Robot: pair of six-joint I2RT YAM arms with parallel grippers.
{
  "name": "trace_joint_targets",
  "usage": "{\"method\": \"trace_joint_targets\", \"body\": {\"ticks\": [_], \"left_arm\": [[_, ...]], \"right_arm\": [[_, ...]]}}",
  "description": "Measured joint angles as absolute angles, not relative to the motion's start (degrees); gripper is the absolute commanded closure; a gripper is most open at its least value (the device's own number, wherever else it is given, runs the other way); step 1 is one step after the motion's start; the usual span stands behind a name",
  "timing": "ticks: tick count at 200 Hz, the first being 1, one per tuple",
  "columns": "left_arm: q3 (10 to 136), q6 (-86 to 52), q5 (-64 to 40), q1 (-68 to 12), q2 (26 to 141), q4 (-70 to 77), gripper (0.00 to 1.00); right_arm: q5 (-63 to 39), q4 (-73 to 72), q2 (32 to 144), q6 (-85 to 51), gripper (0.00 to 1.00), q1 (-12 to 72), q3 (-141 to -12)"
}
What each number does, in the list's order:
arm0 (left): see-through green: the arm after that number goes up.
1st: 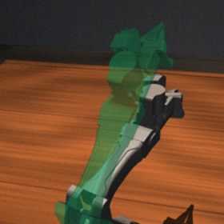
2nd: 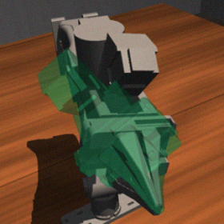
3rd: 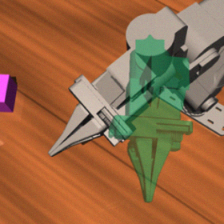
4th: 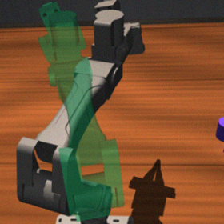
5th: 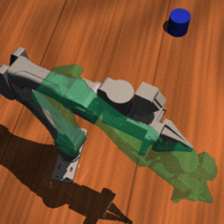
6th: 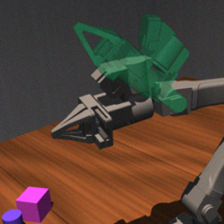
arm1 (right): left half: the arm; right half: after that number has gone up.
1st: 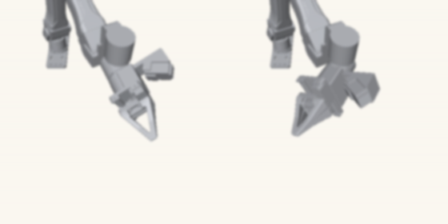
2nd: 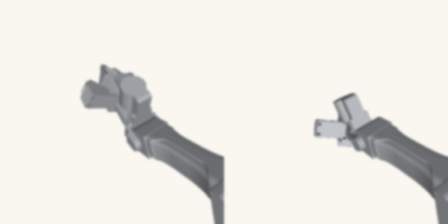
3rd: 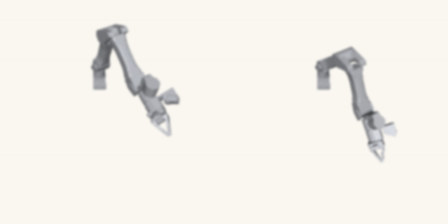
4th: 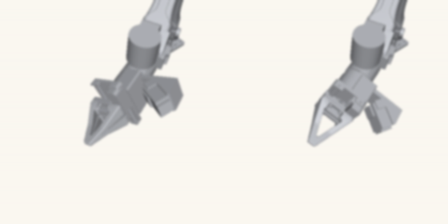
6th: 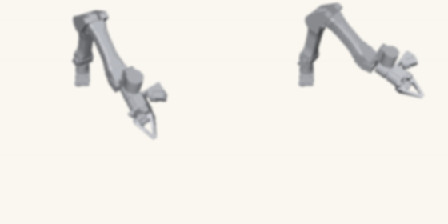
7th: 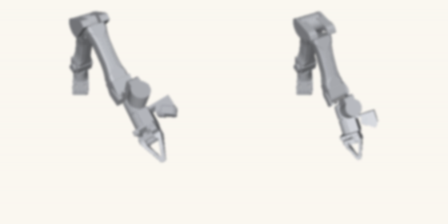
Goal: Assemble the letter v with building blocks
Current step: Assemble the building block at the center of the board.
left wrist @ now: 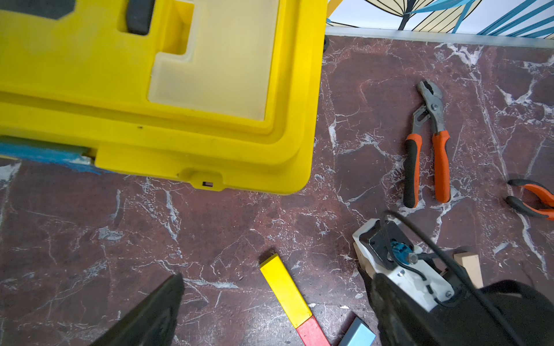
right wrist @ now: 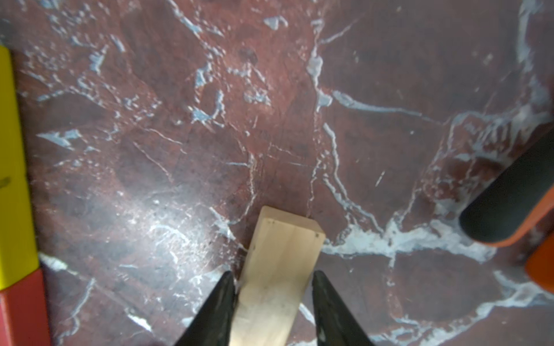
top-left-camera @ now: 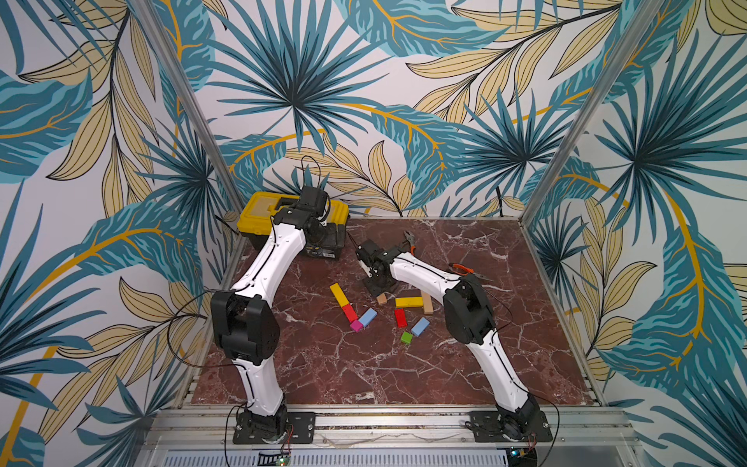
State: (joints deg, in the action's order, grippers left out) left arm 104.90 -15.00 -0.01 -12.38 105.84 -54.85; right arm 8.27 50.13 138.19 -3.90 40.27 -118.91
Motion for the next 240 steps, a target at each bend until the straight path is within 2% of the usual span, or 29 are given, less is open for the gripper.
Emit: {"method": "trace_joint_targets", "body": {"ticks": [23, 49, 60, 80, 91, 156, 240], "left_arm": [[104.9, -15.0, -0.05, -12.38, 105.84, -54.87, 0.01], [104.9, -15.0, -0.21, -12.38, 105.84, -54.87, 0.01], [104.9, -15.0, -0.27, -12.38, 105.84, -54.87, 0.01], [104.9, -14.98, -0.32, -12.38, 105.84, -54.87, 0.0], [104.9, -14.98, -0.45, -12.38, 105.84, -54.85, 0.01], [104.9, -14.96, -0.67, -12.38, 105.84, -54.87, 0.01], [104.9, -14.96, -0.97, -12.38, 105.84, -54.87, 0.01]], "right_arm": [[7.94, 50.0, 138.15, -6.35, 0.68, 39.92, -118.17], [7.42, 49.25, 137.23, -11.27, 0.7, 39.11, -116.55], [6.87, 48.18, 136.25, -13.61, 0.59, 38.7, -114.72], [5.41, 46.7, 134.39, -17.19, 0.46, 38.02, -111.11], [4.58, 45.8, 133.19, -18.98, 0.44, 37.8, -109.3], [0.8, 41.8, 127.13, -23.38, 0.42, 37.8, -99.33], [-4.14, 37.41, 125.25, -26.24, 0.43, 38.09, -95.88]]}}
